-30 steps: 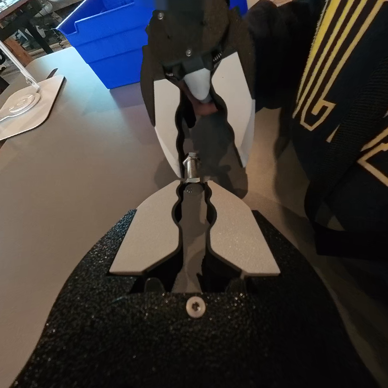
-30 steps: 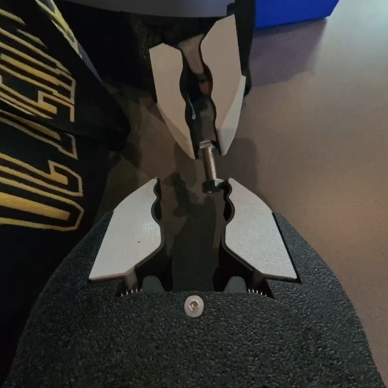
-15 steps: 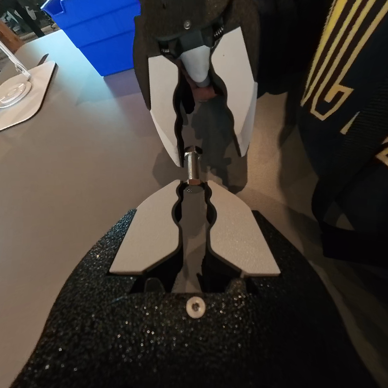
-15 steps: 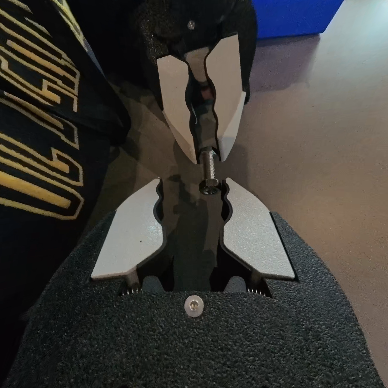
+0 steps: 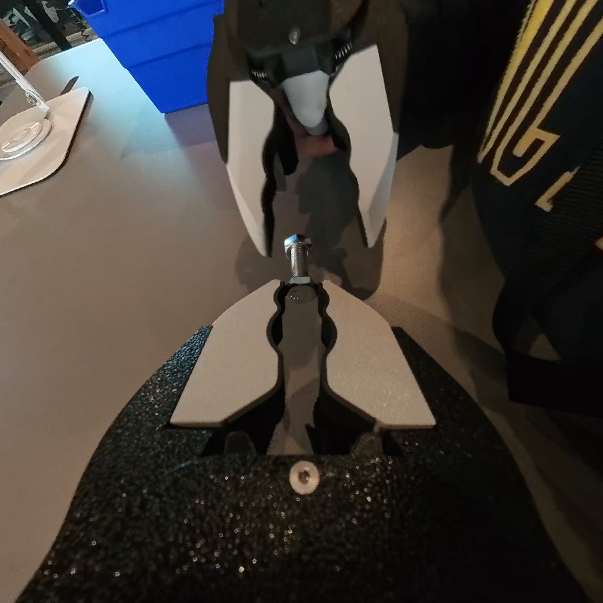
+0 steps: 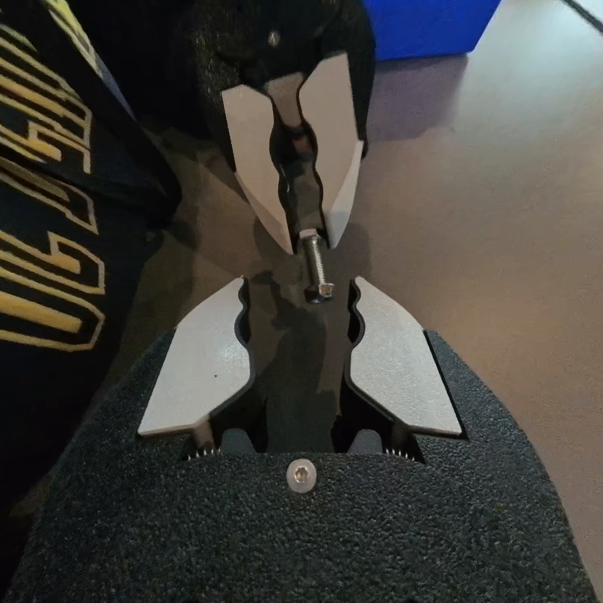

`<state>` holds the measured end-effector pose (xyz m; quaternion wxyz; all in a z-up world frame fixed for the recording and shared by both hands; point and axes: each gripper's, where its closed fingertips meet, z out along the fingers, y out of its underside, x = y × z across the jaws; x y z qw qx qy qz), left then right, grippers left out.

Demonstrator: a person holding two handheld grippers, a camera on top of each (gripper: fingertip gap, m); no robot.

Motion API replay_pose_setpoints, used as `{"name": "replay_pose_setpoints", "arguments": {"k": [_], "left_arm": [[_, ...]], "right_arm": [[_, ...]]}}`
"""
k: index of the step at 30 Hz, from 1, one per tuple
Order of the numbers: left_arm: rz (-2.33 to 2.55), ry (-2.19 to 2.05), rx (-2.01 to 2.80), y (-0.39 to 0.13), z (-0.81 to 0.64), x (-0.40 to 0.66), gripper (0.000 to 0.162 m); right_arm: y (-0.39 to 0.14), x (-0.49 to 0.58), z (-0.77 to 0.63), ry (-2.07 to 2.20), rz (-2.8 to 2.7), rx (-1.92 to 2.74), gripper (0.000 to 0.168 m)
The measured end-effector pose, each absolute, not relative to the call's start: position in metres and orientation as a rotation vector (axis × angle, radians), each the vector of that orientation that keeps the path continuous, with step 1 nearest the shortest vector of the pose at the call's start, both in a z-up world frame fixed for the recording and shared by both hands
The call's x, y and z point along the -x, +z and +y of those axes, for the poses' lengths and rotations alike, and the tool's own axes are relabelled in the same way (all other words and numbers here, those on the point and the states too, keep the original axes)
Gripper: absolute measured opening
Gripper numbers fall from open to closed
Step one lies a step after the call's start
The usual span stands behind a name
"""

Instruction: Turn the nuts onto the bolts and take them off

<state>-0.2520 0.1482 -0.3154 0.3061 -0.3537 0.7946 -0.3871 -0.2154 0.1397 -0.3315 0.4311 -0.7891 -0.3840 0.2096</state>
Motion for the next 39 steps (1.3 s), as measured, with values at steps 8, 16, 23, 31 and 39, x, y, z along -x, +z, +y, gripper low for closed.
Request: {"name": "replay_pose_setpoints", "arguments": {"k": [8,16,23,31,39], "left_arm": [[2.116,-0.994,0.939,-0.318,0.149,0.253,0.018],[2.115,-1.008,0.941,-0.317,0.149,0.253,0.018],[2.113,-1.0,0.952,-0.318,0.151,0.252,0.018],[2.106,-1.014,0.952,-0.32,0.155,0.249,0.018],[2.11,-1.007,0.944,-0.326,0.157,0.235,0.018]], "right_arm": [[-0.323,0.22,0.124,0.608,-1.04,1.895,0.039],[-0.324,0.211,0.138,0.492,-0.968,1.91,0.055],[-0.332,0.213,0.13,0.474,-1.06,1.921,0.053],[-0.323,0.213,0.133,0.526,-0.985,1.895,0.06],[-0.334,0.193,0.145,0.392,-0.907,2.003,0.049]]}}
